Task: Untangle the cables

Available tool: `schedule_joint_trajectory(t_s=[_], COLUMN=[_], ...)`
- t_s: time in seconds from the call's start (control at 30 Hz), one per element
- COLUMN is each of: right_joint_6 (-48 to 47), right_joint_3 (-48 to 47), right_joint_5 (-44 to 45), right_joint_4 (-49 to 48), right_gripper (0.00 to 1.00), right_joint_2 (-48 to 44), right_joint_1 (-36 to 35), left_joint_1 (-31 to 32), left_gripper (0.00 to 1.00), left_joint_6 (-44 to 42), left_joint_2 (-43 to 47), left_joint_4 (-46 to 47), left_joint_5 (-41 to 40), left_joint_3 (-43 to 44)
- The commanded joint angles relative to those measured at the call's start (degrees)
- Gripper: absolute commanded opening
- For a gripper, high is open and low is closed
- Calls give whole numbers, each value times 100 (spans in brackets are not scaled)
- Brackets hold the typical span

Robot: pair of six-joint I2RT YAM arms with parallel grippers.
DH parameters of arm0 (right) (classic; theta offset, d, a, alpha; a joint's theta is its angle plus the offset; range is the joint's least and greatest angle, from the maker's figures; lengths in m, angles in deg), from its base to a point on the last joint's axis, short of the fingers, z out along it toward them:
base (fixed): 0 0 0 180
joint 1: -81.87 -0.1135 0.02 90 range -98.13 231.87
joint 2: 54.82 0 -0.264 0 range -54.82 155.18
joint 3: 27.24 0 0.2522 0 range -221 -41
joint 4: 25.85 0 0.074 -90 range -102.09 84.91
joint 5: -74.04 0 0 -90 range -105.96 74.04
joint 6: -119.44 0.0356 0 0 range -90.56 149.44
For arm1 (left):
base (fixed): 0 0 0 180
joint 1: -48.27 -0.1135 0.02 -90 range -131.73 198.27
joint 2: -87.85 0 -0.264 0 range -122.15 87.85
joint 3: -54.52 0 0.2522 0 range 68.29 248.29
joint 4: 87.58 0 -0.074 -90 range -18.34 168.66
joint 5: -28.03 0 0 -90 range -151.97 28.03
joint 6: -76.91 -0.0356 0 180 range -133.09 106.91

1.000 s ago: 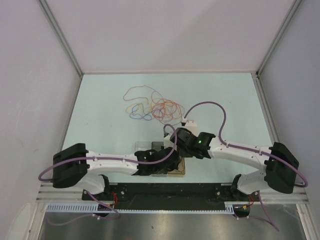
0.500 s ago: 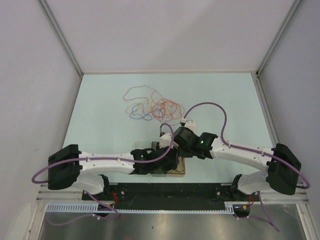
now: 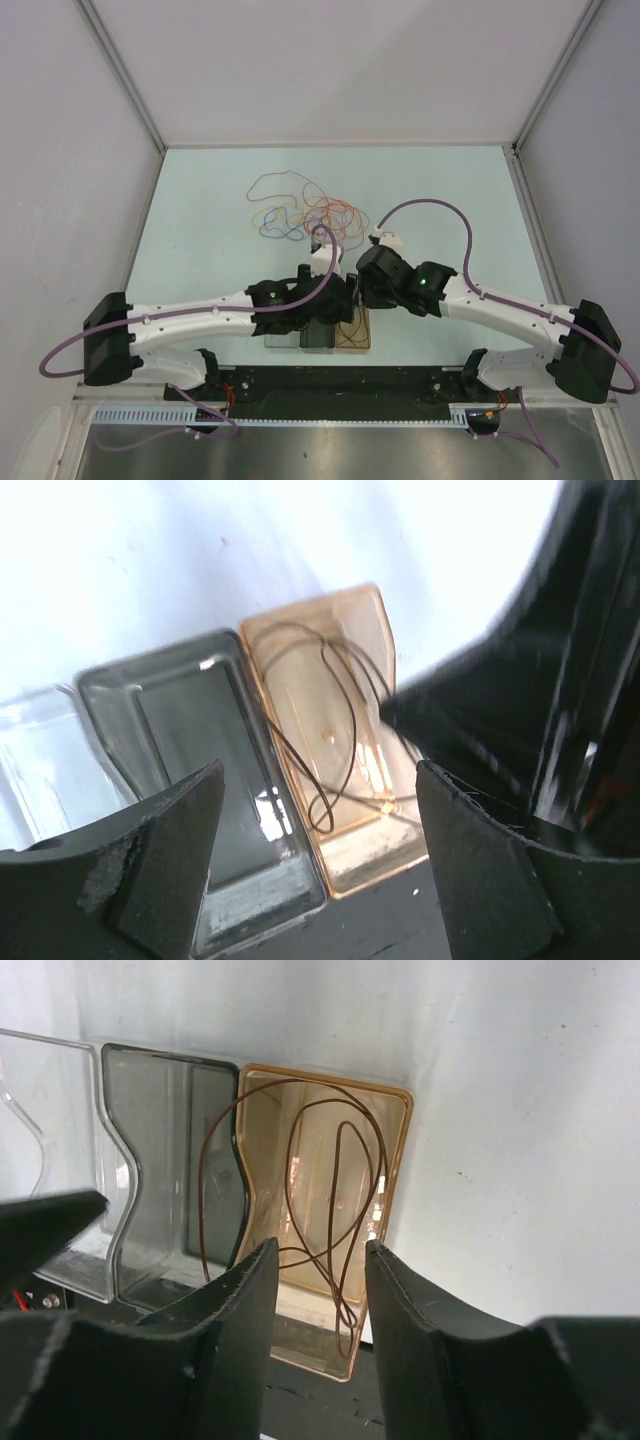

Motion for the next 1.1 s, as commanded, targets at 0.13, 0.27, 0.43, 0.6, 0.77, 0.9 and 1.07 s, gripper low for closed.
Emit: schedule_joint_trajectory(t_s=[0.13, 0.27, 0.43, 0.6, 0.77, 0.9, 1.07], right_joint_6=[-371, -599, -758, -811, -925, -969, -1013], right_joint_3=[-490, -499, -491, -430, -280, -166, -60], right_joint_5=[-64, -38, 32, 129, 33, -107, -292], right_joint_4=[-21, -4, 128, 164, -56, -127, -267], right_gripper=[45, 46, 47, 47, 49, 50, 50], right_joint_2=[-415, -793, -970, -978, -926, -785, -724], right_joint_1=[317, 677, 766, 748, 757, 792, 836], left_joint_1=[-964, -1675, -2370, -3275, -4101, -4533, -4841], left_gripper=[83, 82, 82, 82, 80, 79, 78], left_joint_6=[-683, -1034, -1369, -1413, -1299, -1132, -913], left_joint_2=[410, 261, 32, -126, -354, -591, -934], left_joint_4=[184, 184, 254, 702, 1229, 1572, 1757], left_joint_5=[37, 72, 159, 660, 1405, 1777, 1847], left_joint_3=[339, 532, 673, 489, 234, 76, 67])
